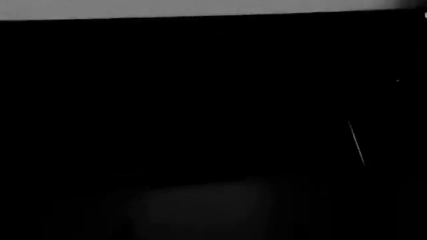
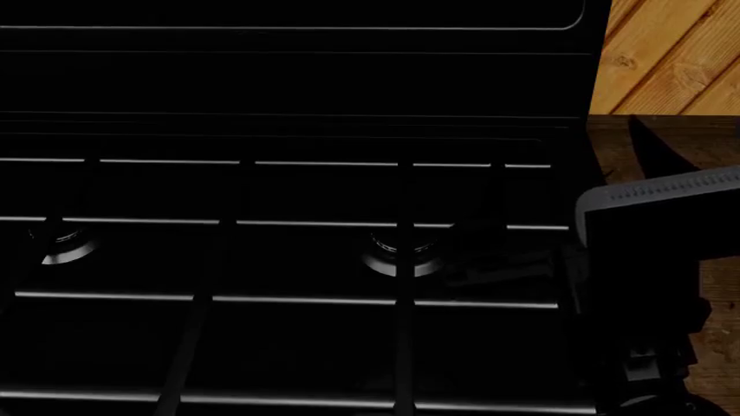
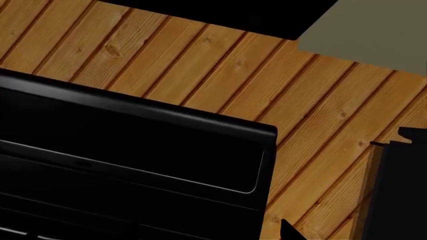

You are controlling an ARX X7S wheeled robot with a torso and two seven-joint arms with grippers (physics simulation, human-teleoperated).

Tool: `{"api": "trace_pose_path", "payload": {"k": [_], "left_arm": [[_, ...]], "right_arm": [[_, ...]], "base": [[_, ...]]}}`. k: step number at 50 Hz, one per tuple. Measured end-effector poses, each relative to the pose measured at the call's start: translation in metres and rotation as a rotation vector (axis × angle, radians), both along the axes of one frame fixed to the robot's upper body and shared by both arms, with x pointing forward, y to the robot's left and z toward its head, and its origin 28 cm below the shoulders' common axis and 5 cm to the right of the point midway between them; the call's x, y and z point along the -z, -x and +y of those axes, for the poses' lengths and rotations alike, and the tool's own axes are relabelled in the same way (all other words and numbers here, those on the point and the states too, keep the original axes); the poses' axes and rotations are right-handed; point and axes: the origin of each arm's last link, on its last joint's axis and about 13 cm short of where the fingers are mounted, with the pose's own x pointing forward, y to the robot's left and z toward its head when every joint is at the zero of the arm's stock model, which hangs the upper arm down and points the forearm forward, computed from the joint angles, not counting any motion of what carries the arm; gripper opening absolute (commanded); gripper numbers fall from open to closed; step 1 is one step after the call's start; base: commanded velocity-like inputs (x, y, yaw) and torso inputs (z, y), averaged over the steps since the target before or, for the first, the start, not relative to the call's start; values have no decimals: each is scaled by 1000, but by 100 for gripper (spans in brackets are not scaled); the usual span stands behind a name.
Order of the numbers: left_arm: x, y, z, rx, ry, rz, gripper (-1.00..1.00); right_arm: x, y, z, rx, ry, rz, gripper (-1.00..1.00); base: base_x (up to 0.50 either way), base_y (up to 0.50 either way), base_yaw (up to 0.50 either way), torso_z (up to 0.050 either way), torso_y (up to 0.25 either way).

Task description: Pick the bell pepper from the counter and place it in the microwave.

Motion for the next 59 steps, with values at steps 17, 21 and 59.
{"api": "trace_pose_path", "payload": {"k": [17,21,59], "left_arm": [[-15,14,0,56,37,-207,100],[-19,18,-1,69,40,-248,100],[-42,66,-7,171,9,-515,100]], "right_arm": [[-2,1,0,0,0,-5,100],[-2,1,0,0,0,-7,100],[-4,4,0,-4,-5,-19,100]], "base": [[0,0,0,0,0],[0,0,0,0,0],[0,0,0,0,0]]}}
